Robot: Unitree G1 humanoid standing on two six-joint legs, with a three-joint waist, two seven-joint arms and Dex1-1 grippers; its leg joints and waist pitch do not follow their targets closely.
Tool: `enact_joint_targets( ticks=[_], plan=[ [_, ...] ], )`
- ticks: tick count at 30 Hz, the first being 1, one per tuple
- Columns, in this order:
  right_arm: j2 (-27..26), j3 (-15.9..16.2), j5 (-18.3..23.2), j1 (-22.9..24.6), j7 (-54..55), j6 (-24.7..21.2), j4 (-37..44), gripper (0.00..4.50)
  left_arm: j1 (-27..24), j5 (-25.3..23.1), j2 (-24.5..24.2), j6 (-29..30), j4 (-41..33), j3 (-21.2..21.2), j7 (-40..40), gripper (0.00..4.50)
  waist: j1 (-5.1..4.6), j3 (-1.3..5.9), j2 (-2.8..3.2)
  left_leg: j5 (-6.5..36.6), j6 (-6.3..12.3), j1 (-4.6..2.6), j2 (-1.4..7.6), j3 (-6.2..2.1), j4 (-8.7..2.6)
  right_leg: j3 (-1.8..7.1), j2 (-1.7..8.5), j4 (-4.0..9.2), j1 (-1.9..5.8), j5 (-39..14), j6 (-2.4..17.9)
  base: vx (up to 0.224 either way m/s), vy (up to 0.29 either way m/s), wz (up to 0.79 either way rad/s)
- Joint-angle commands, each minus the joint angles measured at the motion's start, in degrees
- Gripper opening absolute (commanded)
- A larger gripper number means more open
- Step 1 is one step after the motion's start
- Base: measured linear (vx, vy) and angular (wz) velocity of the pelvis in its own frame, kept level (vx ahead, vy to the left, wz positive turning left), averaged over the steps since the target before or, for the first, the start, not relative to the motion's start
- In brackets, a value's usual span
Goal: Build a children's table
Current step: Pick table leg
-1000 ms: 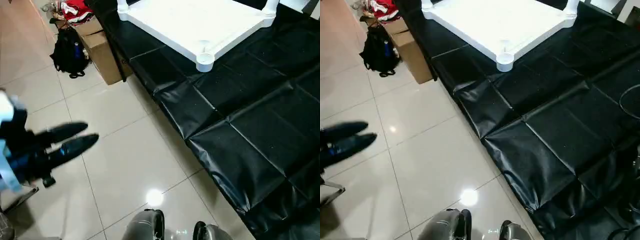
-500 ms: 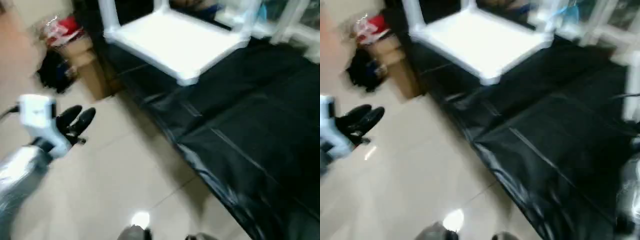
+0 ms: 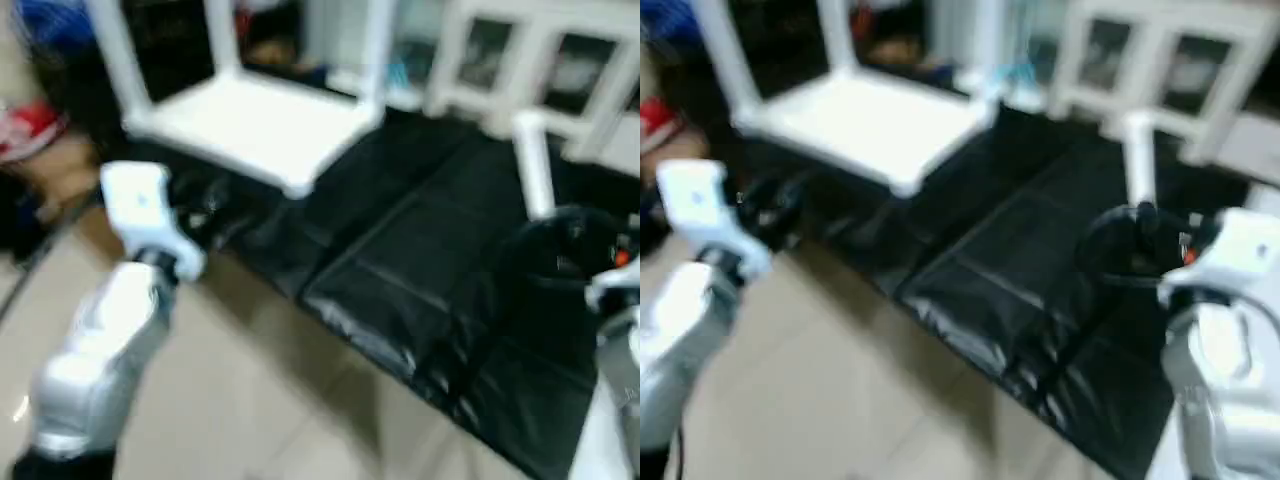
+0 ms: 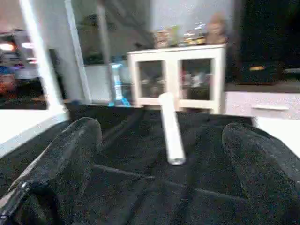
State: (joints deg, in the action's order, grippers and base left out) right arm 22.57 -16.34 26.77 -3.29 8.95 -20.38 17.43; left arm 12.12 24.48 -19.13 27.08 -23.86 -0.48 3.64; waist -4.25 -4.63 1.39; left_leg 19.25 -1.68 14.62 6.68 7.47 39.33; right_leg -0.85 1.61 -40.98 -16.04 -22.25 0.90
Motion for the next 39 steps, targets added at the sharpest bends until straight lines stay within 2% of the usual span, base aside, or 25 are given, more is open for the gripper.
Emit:
enact_joint_targets(
  ticks=[1,2,3,4,5,6,8,11,12,13,14,16,19,21,22,23,25,28,29,30,31,32,34,36,39],
  plan=[
    [0.89,-0.15,1.66,-1.12,1.06,-1.87,0.76,4.48,-0.15,-1.47,0.65,-0.25,0.26,-0.88,0.90,2.05,-2.52,3.39,0.30,35.21,-0.49,-3.10,10.35,-10.90,-13.93,-2.29,2.62,-2.08,-4.10,2.67,-2.79,0.091,0.041,-0.69],
    [0.86,-0.18,1.79,-1.21,1.15,-2.01,0.77,4.48,-0.29,-1.55,0.72,-0.36,0.25,-0.82,1.00,2.05,-3.38,3.34,1.24,32.24,3.87,-3.95,8.99,-10.40,-13.22,-2.45,2.96,-1.12,-5.00,5.35,-2.67,0.091,0.041,-0.69],
    [0.67,-0.03,1.77,-1.32,1.29,-2.35,0.83,4.48,-0.68,-1.95,0.71,-0.83,0.28,-0.65,1.14,2.05,-4.85,4.01,-0.48,23.14,11.22,-4.78,6.90,-9.75,-11.87,-1.45,4.43,1.88,-5.32,8.36,-2.18,0.117,-0.006,-0.33],
    [0.35,0.10,1.47,-1.21,1.37,-2.41,0.75,4.48,-0.85,-2.16,0.65,-1.07,0.33,-0.57,1.07,2.05,-4.16,4.51,-3.03,16.56,11.74,0.85,0.65,-4.98,-8.44,1.75,5.92,8.39,1.57,4.75,-3.11,0.133,-0.072,-0.18],
    [-0.17,-0.23,1.09,-1.34,1.29,-3.05,0.91,4.48,-0.77,-2.50,0.81,-1.18,0.44,-0.54,0.94,2.05,-2.67,4.88,-4.12,12.48,11.31,4.41,-2.45,-2.70,-4.28,4.77,7.68,11.20,5.54,-7.29,-3.55,0.133,-0.072,-0.18],
    [-0.17,-0.23,1.09,-1.34,1.29,-3.05,0.91,4.48,-0.77,-2.50,0.81,-1.18,0.44,-0.54,0.94,2.05,-2.09,6.30,-4.77,3.27,9.67,9.30,-2.64,-2.75,4.81,9.08,12.82,13.13,9.93,-18.86,-1.84,0.165,-0.070,-0.11],
    [-1.00,-0.66,0.40,-1.81,1.07,-4.38,1.39,4.48,-0.81,-2.97,1.11,-1.24,0.54,-0.43,0.81,2.05,-2.31,5.42,-4.93,-5.95,5.09,11.81,-1.80,-2.90,5.90,6.10,9.99,12.82,7.83,-13.18,2.37,0.182,-0.020,-0.08],
    [-1.12,-0.53,-0.34,-2.50,0.41,-5.24,1.63,4.48,-1.21,-3.23,1.34,-1.38,0.56,-0.33,0.85,2.05,-2.07,3.71,-1.24,-11.26,5.43,8.91,1.62,-2.21,-3.75,-1.85,5.51,15.28,4.54,-20.99,10.41,0.189,0.033,-0.07],
    [-1.24,-0.78,-0.16,-2.59,0.47,-5.21,1.52,4.48,-1.26,-3.27,1.28,-1.42,0.54,-0.45,0.70,2.05,-3.66,3.16,1.42,2.07,4.31,6.11,3.93,-5.64,-7.98,-4.52,0.50,11.48,3.47,-18.51,6.00,0.239,0.115,-0.02],
    [-1.24,-0.78,-0.16,-2.59,0.47,-5.21,1.52,4.48,-1.26,-3.27,1.28,-1.42,0.54,-0.45,0.70,2.05,-5.43,2.93,2.03,15.72,4.71,4.39,6.10,-9.16,-9.85,-4.90,-1.00,6.05,1.51,-15.64,3.46,0.253,0.102,-0.01],
    [-1.19,-1.01,0.16,-2.62,0.67,-5.57,1.58,4.48,-1.27,-3.65,1.52,-1.47,0.53,-0.53,0.52,2.05,-5.26,4.95,1.74,33.56,6.88,0.53,9.62,-12.77,-11.72,-2.65,0.20,0.24,-0.95,-8.40,-0.87,0.253,0.102,-0.01],
    [-0.93,-1.21,0.90,-2.51,1.10,-6.08,1.69,4.48,-1.31,-4.43,1.89,-1.59,0.54,-0.61,0.21,2.05,-5.83,5.85,1.66,24.75,16.23,-1.87,8.54,-13.22,-9.81,-1.71,1.25,-1.59,-4.65,0.21,-6.22,0.226,0.031,-0.04],
    [-0.58,-1.11,1.46,-2.49,1.11,-6.21,1.47,4.48,-1.32,-4.81,2.17,-1.75,0.78,-0.53,0.00,2.05,-5.32,4.18,-0.75,16.83,19.30,2.00,7.02,-8.23,-11.53,-1.01,2.26,-0.90,-5.51,9.05,-5.42,0.177,-0.008,-0.05],
    [-0.56,-1.14,1.46,-2.47,0.92,-6.27,1.37,4.48,-1.34,-4.95,2.28,-1.80,0.82,-0.52,-0.11,2.05,-3.68,3.89,-3.92,24.35,11.75,4.51,2.55,-3.19,-10.13,1.87,5.05,8.82,-2.49,1.52,-3.96,0.155,-0.074,-0.02],
    [-0.43,-1.12,1.22,-2.46,0.68,-6.30,1.14,4.48,-1.35,-5.07,2.34,-1.80,0.82,-0.52,-0.18,2.05,-1.83,5.32,-5.41,11.11,10.19,6.49,-2.65,-0.25,2.60,8.92,10.79,14.75,1.63,-27.15,-4.63,0.116,-0.063,0.00],
    [-0.45,-1.23,1.17,-2.69,0.48,-6.24,0.63,4.48,-1.37,-5.11,2.36,-1.85,0.85,-0.47,-0.24,2.05,-1.75,5.42,-5.43,1.30,7.54,10.52,-1.85,-2.21,5.52,9.10,11.37,13.39,4.79,-32.73,-3.16,0.227,-0.100,-0.11],
    [-0.82,-1.53,0.18,-3.33,-0.54,-6.86,-0.18,4.48,-1.55,-5.26,2.35,-1.94,0.83,-0.30,-0.24,2.05,-0.92,4.72,-5.62,-2.82,5.68,10.89,-1.63,-2.26,4.67,7.61,9.42,13.23,4.29,-27.59,0.47,0.204,-0.059,-0.10],
    [-0.31,-1.27,-0.84,-4.59,-1.84,-7.60,-2.26,4.48,-2.70,-4.55,2.76,-1.43,0.19,0.48,-0.09,2.05,0.50,4.26,-3.02,-12.53,6.13,10.73,1.10,-1.91,-2.62,2.32,5.76,13.70,3.92,-17.87,10.27,0.232,0.030,-0.02],
    [0.18,-1.09,-1.28,-5.28,-2.12,-7.89,-3.42,4.48,-3.26,-4.31,2.55,-0.87,-0.23,0.60,-0.44,2.05,0.85,4.84,0.05,-16.29,6.04,7.74,3.13,-2.48,-6.24,-1.16,3.26,11.88,2.49,-7.36,8.56,0.211,0.087,-0.01],
    [0.22,-1.08,-1.28,-5.35,-2.10,-7.92,-3.54,4.48,-3.33,-4.35,2.47,-0.85,-0.29,0.57,-0.61,2.05,-0.98,5.14,1.46,-13.65,12.22,4.23,8.64,-7.68,-8.06,-2.46,0.93,4.62,-1.74,2.95,5.11,0.234,0.116,-0.01],
    [0.32,-1.30,-0.80,-6.44,-1.63,-8.21,-5.18,4.48,-4.17,-4.26,1.17,-0.40,-1.47,-0.09,-3.36,2.05,-1.23,6.45,0.89,-20.00,16.27,1.42,10.86,-9.83,-7.25,-1.56,1.76,2.32,-4.25,5.81,2.82,0.197,0.075,-0.07],
    [0.22,-1.54,-0.48,-6.93,-1.38,-8.27,-5.83,4.48,-4.48,-4.03,0.60,-0.17,-2.01,-0.43,-4.56,2.05,-0.50,8.06,0.35,-68.03,19.90,-1.01,10.66,-11.85,-3.01,1.68,5.05,2.50,-7.07,18.59,-4.96,0.197,0.075,-0.07],
    [0.09,-1.75,-0.20,-7.44,-1.11,-8.44,-6.47,4.48,-4.77,-3.93,-0.18,0.05,-2.61,-1.05,-5.83,2.05,-0.56,7.89,-0.72,-82.05,17.28,-0.40,8.05,-11.48,-2.89,2.81,5.76,4.17,-7.21,23.09,-8.88,0.006,0.093,-0.18],
    [0.01,-1.62,-0.24,-7.79,-1.06,-8.33,-6.93,4.48,-5.14,-4.08,-1.08,0.09,-3.17,-1.64,-7.05,2.05,2.16,6.64,-3.97,-40.77,10.34,7.16,0.08,-4.86,-4.10,2.38,6.09,8.51,-3.21,29.96,-4.89,-0.051,0.084,-0.11],
    [0.30,-0.57,-1.03,-8.92,-1.55,-8.38,-9.08,4.48,-6.34,-3.05,-2.71,0.70,-4.47,-2.43,-9.88,2.05,2.83,6.21,-3.48,-9.64,4.11,7.99,1.97,-3.16,-6.69,1.42,6.13,8.33,-1.35,23.24,2.56,0.000,0.000,0.00]
  ],
)
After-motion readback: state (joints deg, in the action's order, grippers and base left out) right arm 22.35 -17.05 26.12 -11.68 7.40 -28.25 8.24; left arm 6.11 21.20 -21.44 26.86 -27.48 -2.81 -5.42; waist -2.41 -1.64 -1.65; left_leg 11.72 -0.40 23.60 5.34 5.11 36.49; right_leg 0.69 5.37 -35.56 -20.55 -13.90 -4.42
